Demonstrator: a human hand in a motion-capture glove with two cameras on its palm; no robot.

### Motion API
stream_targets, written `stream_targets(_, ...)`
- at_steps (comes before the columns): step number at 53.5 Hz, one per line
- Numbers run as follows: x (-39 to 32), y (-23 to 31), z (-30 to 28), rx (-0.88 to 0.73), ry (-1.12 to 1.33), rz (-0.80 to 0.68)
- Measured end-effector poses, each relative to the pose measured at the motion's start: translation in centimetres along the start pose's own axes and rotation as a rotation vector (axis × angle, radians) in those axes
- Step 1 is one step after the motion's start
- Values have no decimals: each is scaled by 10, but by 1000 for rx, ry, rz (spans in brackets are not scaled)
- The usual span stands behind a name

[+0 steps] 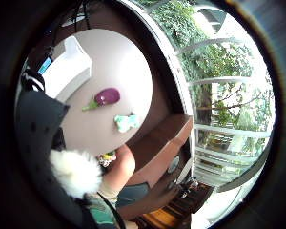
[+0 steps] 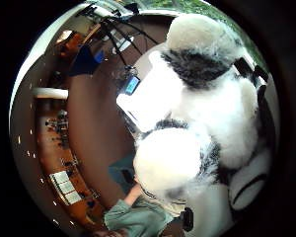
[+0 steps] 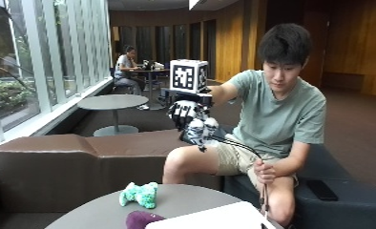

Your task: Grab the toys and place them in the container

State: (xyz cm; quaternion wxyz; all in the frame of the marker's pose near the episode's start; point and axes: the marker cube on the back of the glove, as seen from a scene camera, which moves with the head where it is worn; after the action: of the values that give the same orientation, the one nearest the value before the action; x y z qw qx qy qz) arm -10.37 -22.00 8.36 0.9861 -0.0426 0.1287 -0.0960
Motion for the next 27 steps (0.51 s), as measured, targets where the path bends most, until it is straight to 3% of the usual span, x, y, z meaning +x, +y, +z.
stream_targets(14,-86,-67,-26,75,35,-89)
stream_targets(27,-145,-120,6,55,18,-63)
